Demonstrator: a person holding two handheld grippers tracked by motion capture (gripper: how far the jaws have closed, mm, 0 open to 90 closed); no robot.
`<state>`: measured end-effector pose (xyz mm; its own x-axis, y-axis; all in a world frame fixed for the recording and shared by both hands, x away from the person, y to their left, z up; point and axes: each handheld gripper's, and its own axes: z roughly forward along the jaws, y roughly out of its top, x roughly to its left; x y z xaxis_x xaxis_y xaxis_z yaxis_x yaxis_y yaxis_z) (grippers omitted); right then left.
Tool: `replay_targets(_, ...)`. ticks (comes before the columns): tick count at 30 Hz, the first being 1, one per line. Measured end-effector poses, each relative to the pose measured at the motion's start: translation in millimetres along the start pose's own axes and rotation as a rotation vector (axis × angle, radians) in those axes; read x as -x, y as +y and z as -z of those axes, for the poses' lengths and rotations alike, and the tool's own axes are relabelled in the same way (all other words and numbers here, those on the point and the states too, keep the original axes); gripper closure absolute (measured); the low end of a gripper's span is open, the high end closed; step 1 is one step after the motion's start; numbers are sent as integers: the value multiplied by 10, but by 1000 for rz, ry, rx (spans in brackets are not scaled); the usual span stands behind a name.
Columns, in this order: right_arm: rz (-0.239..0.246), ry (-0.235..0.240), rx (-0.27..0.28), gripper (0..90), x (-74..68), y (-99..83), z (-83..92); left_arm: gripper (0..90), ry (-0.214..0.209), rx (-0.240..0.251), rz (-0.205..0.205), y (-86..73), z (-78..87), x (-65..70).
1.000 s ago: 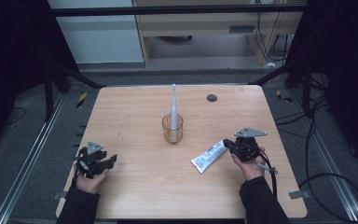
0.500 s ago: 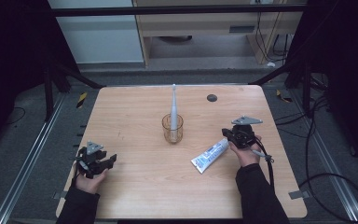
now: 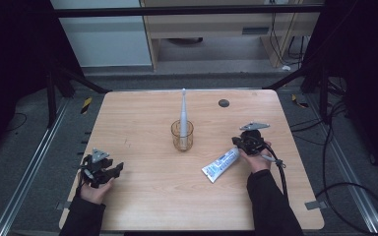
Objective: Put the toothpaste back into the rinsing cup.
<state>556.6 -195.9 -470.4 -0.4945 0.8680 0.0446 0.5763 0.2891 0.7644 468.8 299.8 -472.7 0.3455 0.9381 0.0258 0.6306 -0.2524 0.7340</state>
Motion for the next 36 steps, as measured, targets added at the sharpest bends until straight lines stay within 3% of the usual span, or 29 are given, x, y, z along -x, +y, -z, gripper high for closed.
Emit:
replay_targets(14, 33, -12, -54, 900, -30, -62, -6, 516, -1, 3, 0, -1, 6, -1)
replay_targets(21, 19, -1, -67, 900, -3, -127, 80, 515, 1, 7, 0, -1, 12, -2)
replay_targets(36, 36, 20, -111, 900, -60, -329, 279, 515, 0, 10, -3, -2, 29, -2)
